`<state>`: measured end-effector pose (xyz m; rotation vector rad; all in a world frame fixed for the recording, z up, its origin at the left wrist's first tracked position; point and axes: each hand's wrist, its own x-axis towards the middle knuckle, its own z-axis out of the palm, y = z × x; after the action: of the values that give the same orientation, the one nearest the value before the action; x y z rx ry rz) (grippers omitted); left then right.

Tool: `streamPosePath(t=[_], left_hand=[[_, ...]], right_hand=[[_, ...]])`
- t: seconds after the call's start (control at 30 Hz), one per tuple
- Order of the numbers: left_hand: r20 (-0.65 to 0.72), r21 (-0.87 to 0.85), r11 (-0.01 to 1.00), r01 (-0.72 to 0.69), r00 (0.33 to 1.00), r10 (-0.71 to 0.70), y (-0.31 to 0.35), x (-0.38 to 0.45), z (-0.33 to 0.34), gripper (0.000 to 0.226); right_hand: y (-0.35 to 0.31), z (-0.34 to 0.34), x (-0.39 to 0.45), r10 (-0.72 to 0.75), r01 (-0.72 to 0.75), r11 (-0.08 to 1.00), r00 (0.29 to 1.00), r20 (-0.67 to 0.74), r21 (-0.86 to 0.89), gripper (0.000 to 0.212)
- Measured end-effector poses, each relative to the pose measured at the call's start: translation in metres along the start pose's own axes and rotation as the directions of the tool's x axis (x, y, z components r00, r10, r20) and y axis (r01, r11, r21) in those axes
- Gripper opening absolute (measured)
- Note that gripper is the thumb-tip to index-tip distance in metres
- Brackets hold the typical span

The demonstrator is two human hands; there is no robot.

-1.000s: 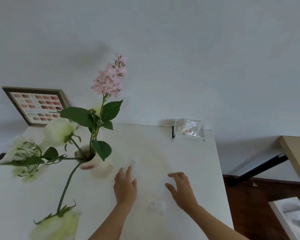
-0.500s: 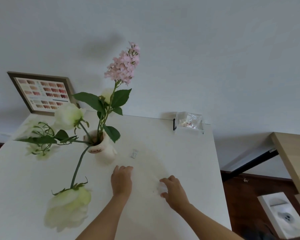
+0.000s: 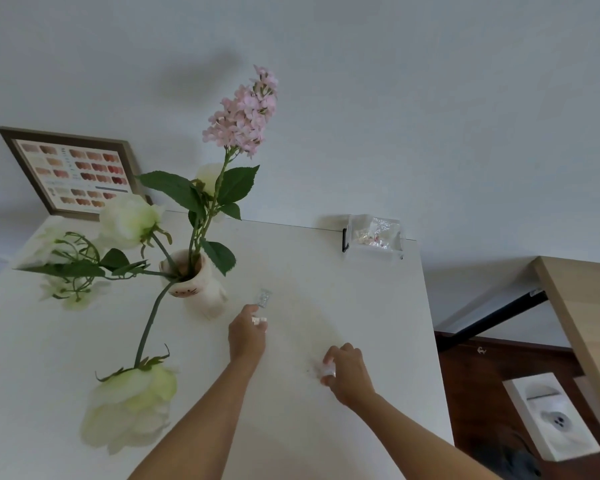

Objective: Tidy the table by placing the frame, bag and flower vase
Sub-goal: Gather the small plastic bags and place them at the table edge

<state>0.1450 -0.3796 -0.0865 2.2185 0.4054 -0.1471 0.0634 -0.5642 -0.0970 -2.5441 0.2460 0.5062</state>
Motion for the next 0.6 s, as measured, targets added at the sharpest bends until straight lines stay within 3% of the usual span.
streamPosePath(t=[0.13,0.3,0.5,0.6], left_hand=[[-0.014,-0.013,1.000,-0.005,1.000,0.005,0.019,0.013,0.005,0.039],[0.001,0.091,0.996,0.018,1.000,-0.018,0.032,0.040,0.011,0.049],[0.031,0.218,0.973,0.070,0.996,-0.079,0.027,0.054,0.017,0.033],[0.025,0.241,0.965,0.104,0.993,-0.113,0.027,0.061,0.019,0.031]], right_hand=[[0.008,-0.007,-0.002,0.033,-0.034,0.997,0.999,0.019,0.063,0.017],[0.025,-0.024,-0.003,0.156,-0.156,0.957,0.988,0.020,0.243,0.024],[0.052,-0.052,0.013,0.207,-0.160,0.915,0.974,-0.092,0.370,0.021],[0.061,-0.071,0.027,0.236,-0.149,0.901,0.956,-0.173,0.408,0.007]])
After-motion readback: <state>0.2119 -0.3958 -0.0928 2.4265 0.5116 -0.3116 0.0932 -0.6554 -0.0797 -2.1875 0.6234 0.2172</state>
